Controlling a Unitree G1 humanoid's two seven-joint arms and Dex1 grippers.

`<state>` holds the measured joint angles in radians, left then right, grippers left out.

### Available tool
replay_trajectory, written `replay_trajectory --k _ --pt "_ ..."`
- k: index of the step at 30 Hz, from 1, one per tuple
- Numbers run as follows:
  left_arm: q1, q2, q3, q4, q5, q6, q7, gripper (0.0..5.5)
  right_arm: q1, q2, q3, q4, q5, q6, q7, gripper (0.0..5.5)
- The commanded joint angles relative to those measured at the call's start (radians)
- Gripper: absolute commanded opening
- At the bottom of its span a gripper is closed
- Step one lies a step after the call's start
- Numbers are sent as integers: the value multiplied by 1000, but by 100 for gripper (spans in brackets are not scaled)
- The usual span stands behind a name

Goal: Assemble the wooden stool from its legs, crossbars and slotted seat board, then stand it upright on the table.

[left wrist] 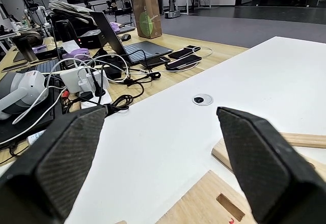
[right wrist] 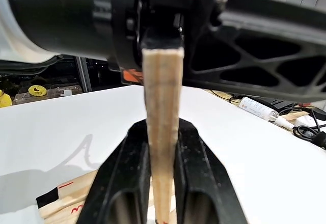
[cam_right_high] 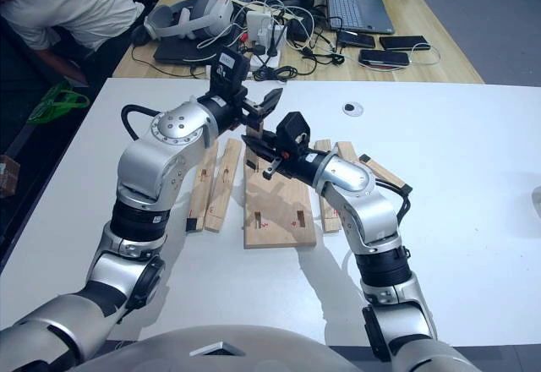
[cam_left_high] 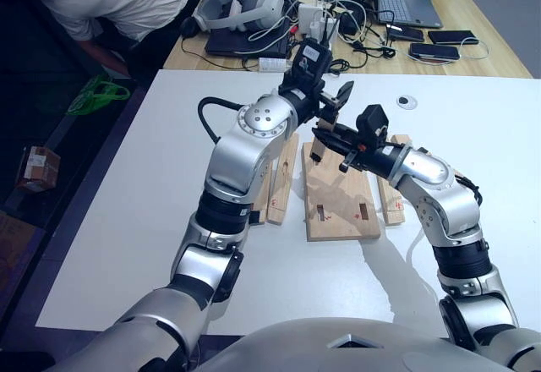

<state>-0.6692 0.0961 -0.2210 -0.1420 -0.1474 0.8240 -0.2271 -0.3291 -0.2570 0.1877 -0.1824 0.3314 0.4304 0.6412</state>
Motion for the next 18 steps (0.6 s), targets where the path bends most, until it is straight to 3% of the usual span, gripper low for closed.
replay_trajectory --k 1,4,9,14,18 --pt "-7 -36 -20 -10 -18 20 -22 399 -57 21 3 34 -22 -17 -18 38" --pt "-21 -23 25 8 -4 0 -2 399 -53 -8 -44 28 -12 -14 -21 38" --pt "-62 -26 220 71 17 -112 138 399 -36 -45 -248 -6 107 84 -91 38" --pt "20 -29 337 42 70 -170 299 399 -16 35 -552 56 215 198 -428 38" --pt "111 -44 352 -19 81 -163 347 399 50 46 -593 99 149 206 -581 38"
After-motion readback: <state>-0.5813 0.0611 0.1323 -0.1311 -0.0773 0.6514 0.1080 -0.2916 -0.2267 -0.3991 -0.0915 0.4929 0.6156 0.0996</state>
